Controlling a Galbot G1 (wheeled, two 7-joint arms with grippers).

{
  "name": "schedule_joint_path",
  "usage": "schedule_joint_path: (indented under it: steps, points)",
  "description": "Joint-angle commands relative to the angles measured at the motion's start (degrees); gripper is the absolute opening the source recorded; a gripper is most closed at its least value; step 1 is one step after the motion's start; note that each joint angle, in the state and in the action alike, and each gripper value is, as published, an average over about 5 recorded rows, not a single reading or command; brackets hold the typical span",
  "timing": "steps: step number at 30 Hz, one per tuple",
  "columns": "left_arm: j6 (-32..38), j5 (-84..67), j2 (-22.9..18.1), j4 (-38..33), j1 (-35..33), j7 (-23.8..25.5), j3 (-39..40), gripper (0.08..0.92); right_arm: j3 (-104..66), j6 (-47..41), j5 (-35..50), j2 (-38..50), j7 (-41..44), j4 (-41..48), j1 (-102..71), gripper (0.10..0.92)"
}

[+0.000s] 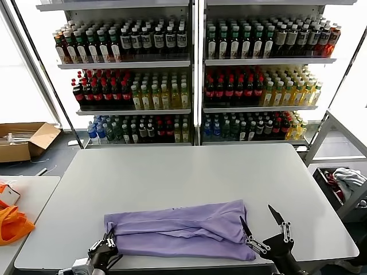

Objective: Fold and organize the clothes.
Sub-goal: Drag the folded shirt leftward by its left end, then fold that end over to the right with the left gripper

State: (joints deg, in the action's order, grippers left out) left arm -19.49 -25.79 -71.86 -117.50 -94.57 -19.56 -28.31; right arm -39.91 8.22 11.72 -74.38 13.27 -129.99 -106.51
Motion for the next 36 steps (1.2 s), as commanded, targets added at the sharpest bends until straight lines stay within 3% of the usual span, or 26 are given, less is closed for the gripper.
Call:
schedule_joint_path:
  steps: [1, 11, 18, 24, 29, 36]
  points:
    - [0.5, -9.7, 8.5, 0.9, 2.4, 2.5, -11.0, 0.105, -2.2, -2.2, 6.0, 1.0, -0.5, 1.3, 1.7, 0.823]
    - [1.5, -15.5, 22.0, 8.1, 1.6, 14.1, -31.7, 0.102, -2.9, -2.8, 7.1, 1.2, -1.0, 2.4, 2.1, 0.823]
    - [0.2, -16.1, 28.4, 8.4, 2.2, 17.2, -36.3, 0.102, -2.1, -3.0, 6.3, 0.9, -1.0, 2.2, 2.3, 0.823]
    - [-3.6, -19.5, 26.8, -1.1, 5.8, 14.0, -29.4, 0.102, -2.2, -3.1, 6.0, 0.7, -1.0, 1.2, 1.6, 0.823]
    - [-6.2, -22.7, 24.5, -8.2, 7.9, 10.7, -18.3, 0.102, -2.6, -3.1, 5.9, 0.6, -0.9, 0.5, 0.8, 0.823]
    - [-6.4, -21.0, 21.4, -10.5, 10.8, 8.2, -1.5, 0.105, -1.8, -3.1, 4.9, -0.3, -0.8, 0.2, 0.2, 0.823]
